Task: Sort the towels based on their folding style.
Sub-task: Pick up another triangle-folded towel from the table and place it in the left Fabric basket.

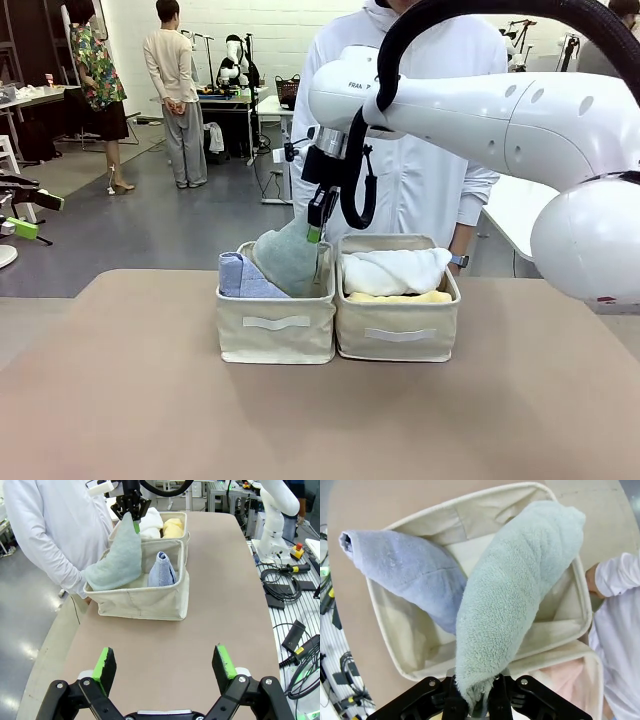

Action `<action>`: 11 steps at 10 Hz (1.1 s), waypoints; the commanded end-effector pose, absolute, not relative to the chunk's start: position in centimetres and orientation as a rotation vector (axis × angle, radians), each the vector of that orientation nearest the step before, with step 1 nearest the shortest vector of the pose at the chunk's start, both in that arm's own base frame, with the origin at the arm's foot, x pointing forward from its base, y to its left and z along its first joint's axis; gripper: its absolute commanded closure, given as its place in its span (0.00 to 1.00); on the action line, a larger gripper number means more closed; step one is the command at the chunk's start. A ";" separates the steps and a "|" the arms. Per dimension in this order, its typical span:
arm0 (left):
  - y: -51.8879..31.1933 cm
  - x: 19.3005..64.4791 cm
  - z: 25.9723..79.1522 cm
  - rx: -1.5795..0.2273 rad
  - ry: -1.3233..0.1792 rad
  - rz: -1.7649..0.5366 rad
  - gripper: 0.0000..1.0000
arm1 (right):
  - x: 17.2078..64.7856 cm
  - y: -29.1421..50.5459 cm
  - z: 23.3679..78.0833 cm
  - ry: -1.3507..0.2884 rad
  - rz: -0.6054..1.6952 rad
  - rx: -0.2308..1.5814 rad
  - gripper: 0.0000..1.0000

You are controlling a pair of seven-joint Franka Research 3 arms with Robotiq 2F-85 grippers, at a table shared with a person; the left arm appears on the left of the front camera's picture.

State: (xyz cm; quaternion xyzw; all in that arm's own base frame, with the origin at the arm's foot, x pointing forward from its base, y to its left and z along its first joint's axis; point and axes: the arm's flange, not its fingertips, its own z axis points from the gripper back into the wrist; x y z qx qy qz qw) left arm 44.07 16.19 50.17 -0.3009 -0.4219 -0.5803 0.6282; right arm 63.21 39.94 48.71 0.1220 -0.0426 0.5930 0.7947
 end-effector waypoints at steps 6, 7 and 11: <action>16.2 44.0 50.4 -0.699 -0.981 -1.316 0.00 | 65.2 40.9 46.1 0.009 1.287 0.237 0.90; 16.2 44.0 50.4 -0.699 -0.981 -1.316 0.00 | 65.3 40.8 45.7 0.021 1.284 0.240 0.90; 16.2 44.0 50.4 -0.699 -0.981 -1.316 0.00 | 65.4 40.8 45.0 0.051 1.287 0.241 0.90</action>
